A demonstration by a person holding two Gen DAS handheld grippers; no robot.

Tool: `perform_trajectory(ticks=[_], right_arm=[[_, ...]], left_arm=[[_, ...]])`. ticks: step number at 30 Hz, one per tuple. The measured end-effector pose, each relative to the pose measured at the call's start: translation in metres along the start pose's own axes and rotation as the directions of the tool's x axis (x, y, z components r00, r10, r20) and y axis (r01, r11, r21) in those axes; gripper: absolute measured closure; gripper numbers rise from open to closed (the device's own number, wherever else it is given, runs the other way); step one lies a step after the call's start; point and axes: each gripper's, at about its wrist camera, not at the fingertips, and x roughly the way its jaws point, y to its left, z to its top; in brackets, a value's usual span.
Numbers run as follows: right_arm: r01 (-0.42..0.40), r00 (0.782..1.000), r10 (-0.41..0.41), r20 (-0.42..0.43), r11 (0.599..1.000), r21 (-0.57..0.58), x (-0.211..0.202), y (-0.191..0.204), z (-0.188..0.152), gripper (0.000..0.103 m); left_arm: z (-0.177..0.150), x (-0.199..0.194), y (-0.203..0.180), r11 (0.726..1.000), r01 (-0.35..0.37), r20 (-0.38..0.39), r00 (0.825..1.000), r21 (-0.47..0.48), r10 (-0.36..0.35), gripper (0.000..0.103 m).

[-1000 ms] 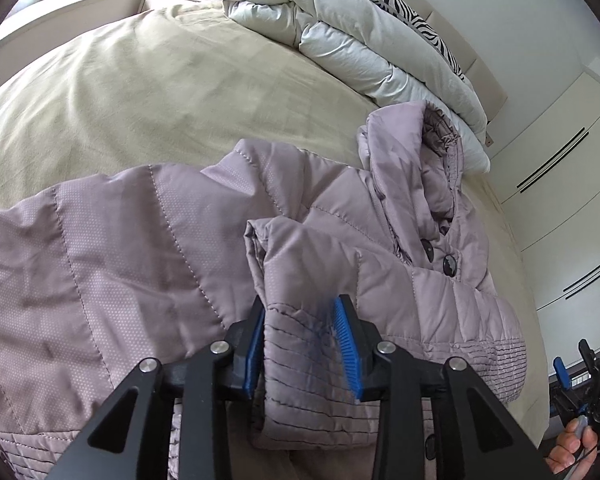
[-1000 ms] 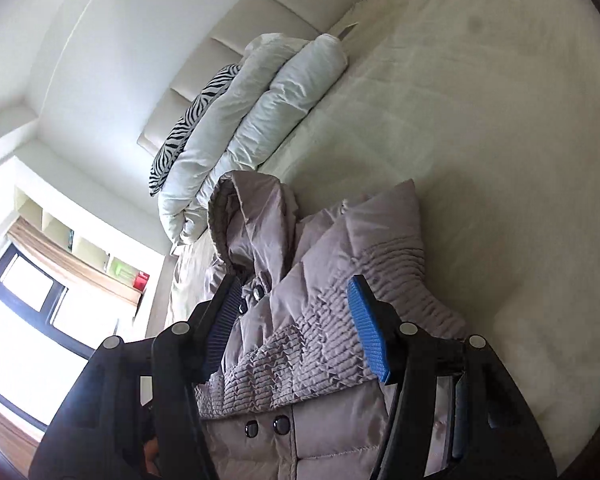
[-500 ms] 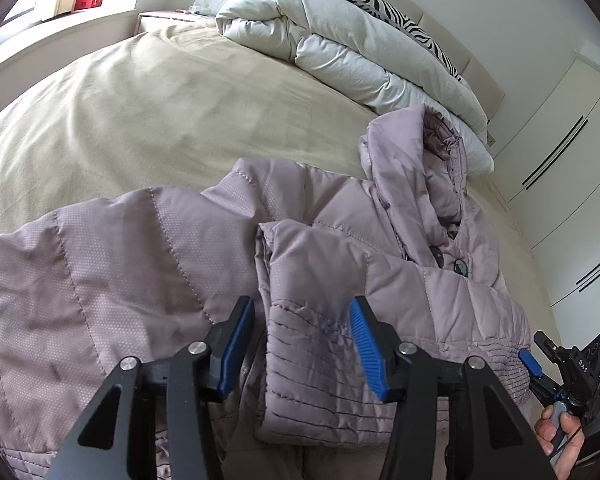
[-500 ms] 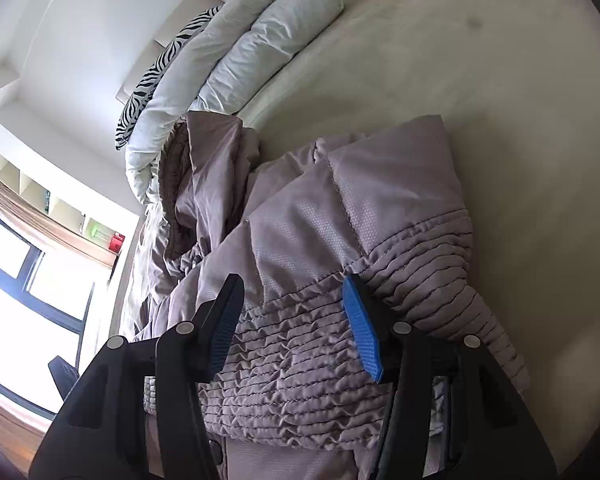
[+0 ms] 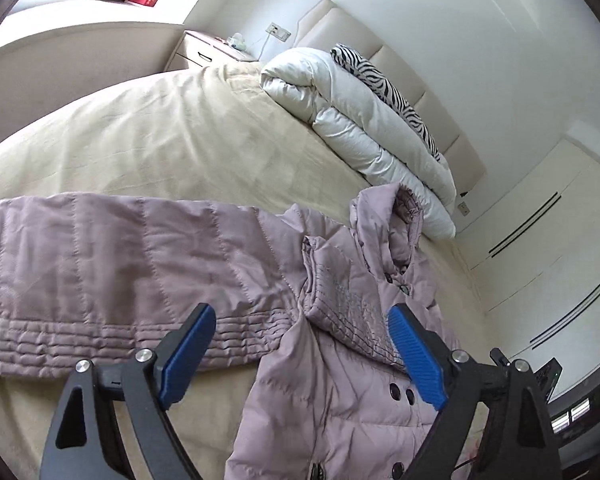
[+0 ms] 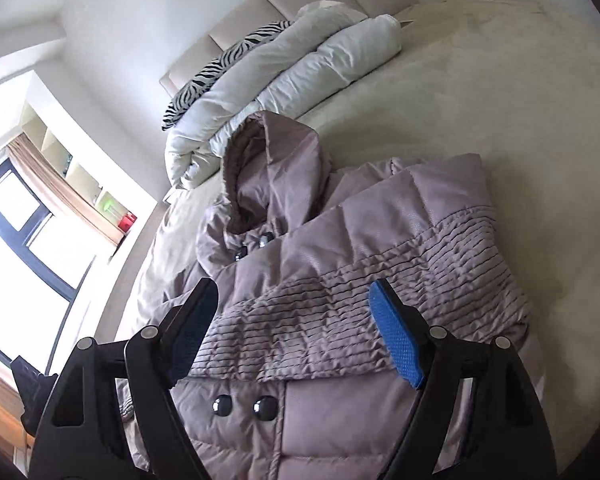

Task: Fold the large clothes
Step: 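Grasp the other sleeve with the left tool and fold it across the body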

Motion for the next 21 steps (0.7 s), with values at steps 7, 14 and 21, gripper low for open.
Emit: perform_trajectory(ticks=[7,14,21], right_arm=[[-0.136,0.987,0.13,-0.096,0.989,-0.061,-0.041,0.079,-0.06,0.024],[-0.165,0.972,0.153,-0.179,0.985,-0.05,-0.052,0.114,-0.117,0.024],[-0.162,0.969,0.154,-0.194,0.986,-0.029,-0.061,0.121,-0.13,0.024]], left_arm=[[-0.048,-0.135,0.15,0.91,-0.028,0.19,0.975,-0.415,0.116,0.011],[-0.061,-0.177,0.216,0.777,0.056,0.275,0.949,-0.627,0.154,0.011],[-0.059,-0.155,0.253,0.625,0.097,0.281,0.938,-0.774,0.203,0.021]])
